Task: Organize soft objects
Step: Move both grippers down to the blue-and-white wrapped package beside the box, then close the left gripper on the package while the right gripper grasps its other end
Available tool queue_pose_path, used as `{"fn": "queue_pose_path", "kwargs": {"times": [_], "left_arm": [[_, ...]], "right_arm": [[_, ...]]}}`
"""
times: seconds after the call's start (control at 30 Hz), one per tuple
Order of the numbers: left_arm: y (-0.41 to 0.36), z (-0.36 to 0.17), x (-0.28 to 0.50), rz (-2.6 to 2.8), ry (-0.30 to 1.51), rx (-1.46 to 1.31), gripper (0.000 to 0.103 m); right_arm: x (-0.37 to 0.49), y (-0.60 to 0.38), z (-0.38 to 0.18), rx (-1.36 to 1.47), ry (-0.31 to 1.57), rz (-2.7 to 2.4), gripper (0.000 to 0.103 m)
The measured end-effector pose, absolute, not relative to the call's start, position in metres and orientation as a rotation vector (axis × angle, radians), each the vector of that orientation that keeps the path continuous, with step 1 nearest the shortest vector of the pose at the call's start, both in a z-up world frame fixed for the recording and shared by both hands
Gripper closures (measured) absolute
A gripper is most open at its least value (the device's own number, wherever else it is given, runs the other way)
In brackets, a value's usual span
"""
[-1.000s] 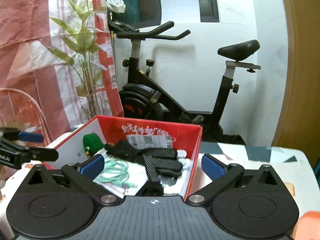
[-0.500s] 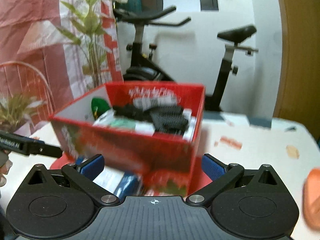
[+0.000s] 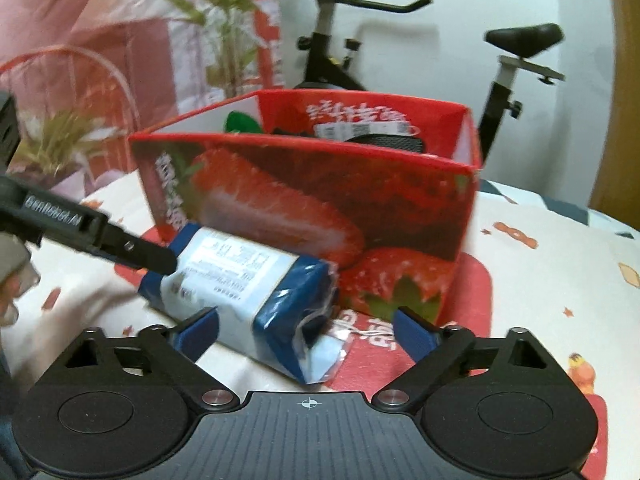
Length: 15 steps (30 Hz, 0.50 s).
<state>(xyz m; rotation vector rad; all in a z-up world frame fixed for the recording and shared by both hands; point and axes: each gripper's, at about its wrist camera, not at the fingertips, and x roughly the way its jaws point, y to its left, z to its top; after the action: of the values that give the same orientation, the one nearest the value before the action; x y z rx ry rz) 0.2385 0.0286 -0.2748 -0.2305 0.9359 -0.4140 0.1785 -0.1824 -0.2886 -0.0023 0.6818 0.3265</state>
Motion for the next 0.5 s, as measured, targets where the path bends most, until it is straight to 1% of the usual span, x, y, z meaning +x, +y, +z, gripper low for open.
{"fn": "queue_pose_path", "kwargs": {"times": [0.03,0.13,0.2,0.27,0.33,0.37,0.43,0.5], "left_arm": [[0.03,-0.277,0.239,-0.416,0.94,-0.239,0.042],[0.029,-0.281,0.241,-0.428,0.953,-0.257,0.048],[0.027,-0.283,0.242,-0.439,0.959,-0.263,0.05],[0.025,-0.285,0.242,-0.449,0.964,-0.263,0.053],[0.022,-0.287,0.242,-0.459,0.968,-0.254,0.054],[0.02,-0.288,0.242,-0.465,0.971,-0.245,0.054],[0.017,-0.29,0.242,-0.477,0.978,-0.238,0.055],[0.016,-0.293,0.241,-0.482,0.981,-0.235,0.055]], "right_arm": [[0.179,-0.18,-0.29,-0.01,0.685,0.342,0.02],[0.179,-0.173,-0.293,-0.041,0.679,0.377,0.023],[0.18,-0.168,-0.294,-0.074,0.676,0.386,0.023],[0.183,-0.164,-0.295,-0.103,0.676,0.391,0.026],[0.186,-0.161,-0.297,-0.113,0.683,0.404,0.033],[0.188,-0.16,-0.299,-0.115,0.69,0.41,0.034],[0.191,-0.157,-0.301,-0.116,0.702,0.42,0.044],[0.192,-0.156,-0.305,-0.112,0.716,0.434,0.05]]}}
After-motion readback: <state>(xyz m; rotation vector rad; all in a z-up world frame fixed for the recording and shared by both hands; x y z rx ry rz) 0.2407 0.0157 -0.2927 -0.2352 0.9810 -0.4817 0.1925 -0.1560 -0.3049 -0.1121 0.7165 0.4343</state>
